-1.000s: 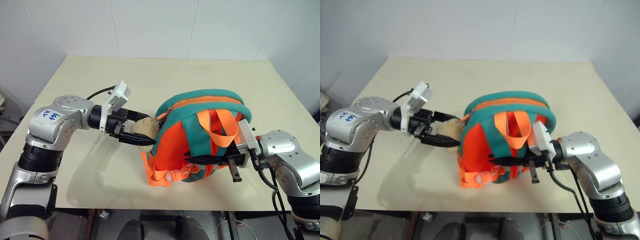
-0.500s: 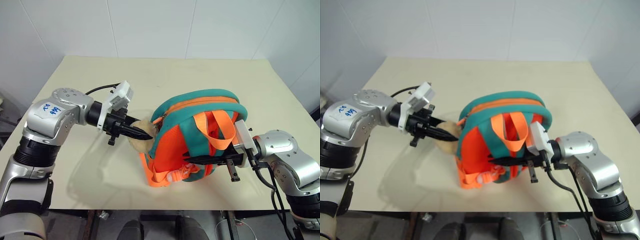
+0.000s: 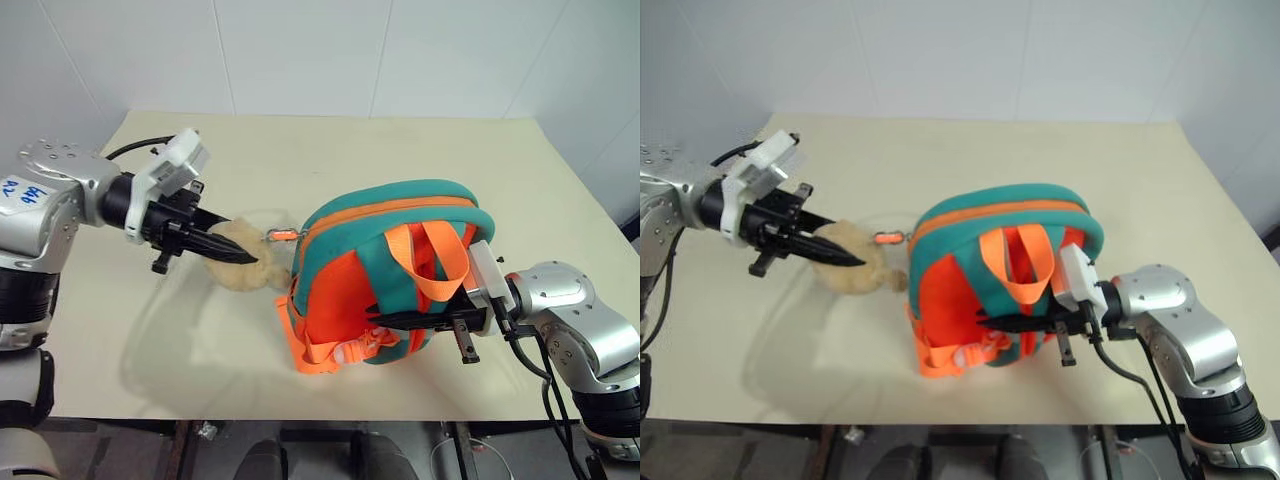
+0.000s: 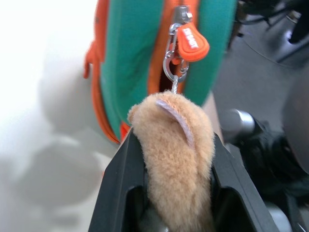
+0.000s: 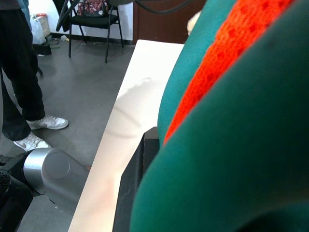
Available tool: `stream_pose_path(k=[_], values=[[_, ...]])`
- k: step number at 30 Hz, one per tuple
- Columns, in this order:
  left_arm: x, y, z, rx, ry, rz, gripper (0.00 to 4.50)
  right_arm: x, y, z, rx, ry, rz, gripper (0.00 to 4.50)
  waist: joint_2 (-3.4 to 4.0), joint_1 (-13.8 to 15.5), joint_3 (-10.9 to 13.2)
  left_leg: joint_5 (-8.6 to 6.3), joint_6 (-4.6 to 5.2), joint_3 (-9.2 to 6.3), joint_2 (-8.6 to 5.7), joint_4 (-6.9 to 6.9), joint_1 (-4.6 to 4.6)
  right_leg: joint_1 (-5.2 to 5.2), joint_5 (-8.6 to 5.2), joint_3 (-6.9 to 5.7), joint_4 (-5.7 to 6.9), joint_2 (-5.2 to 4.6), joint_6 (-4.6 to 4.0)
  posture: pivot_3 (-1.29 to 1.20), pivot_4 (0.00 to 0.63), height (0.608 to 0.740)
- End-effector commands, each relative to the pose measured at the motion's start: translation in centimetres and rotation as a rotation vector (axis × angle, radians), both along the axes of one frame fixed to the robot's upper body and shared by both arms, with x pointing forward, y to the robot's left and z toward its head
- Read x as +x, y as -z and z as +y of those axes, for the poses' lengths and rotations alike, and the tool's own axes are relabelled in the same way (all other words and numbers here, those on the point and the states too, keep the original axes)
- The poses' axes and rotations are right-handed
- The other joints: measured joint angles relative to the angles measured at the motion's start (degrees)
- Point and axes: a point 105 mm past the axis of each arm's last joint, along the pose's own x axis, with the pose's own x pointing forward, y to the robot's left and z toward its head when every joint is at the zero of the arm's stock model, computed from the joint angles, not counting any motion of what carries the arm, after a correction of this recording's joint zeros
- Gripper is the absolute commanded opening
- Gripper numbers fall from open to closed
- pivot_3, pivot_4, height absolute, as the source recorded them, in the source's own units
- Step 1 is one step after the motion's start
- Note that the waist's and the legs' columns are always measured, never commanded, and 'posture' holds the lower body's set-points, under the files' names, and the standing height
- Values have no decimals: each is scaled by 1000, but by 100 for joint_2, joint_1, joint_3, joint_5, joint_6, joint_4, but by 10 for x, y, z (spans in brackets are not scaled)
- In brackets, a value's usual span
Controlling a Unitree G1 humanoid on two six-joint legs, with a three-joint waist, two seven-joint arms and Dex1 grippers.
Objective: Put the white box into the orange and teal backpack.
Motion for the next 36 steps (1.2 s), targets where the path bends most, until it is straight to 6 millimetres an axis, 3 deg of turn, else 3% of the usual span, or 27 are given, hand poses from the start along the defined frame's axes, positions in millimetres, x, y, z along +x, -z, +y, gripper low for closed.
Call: stream_pose_path(k=[1,5,11,18,25,36], values=[[-14,-2,12,51,57,11,800,-3,-4,0,15,-7,-29,489,1,-11,0,0,0,0,1,0,0,-1,0,0,0,0,-1,0,150,740],[-12,20,33,188,10,49,799,-2,-3,-1,15,-3,-28,489,1,-34,0,0,0,0,5,-5,6,-2,-4,0,1,2,-7,0,150,740],[-15,37,40,279,30,82,799,-4,-2,-2,14,4,-29,489,1,-27,0,0,0,2,5,-5,7,-1,-6,-3,3,3,-11,0,150,740],[-17,60,34,315,96,144,799,-3,0,-2,15,13,-25,489,1,-30,1,0,0,3,7,-7,6,-2,-7,-4,3,5,-12,0,150,740],[-5,93,21,394,155,181,798,0,2,-1,17,23,-22,489,1,8,1,0,1,3,5,-4,8,0,-7,-3,7,8,-12,0,150,740],[25,108,17,464,138,126,797,0,2,-1,17,35,-25,489,1,16,1,0,1,1,5,-3,7,1,-7,-3,6,10,-12,0,150,740]])
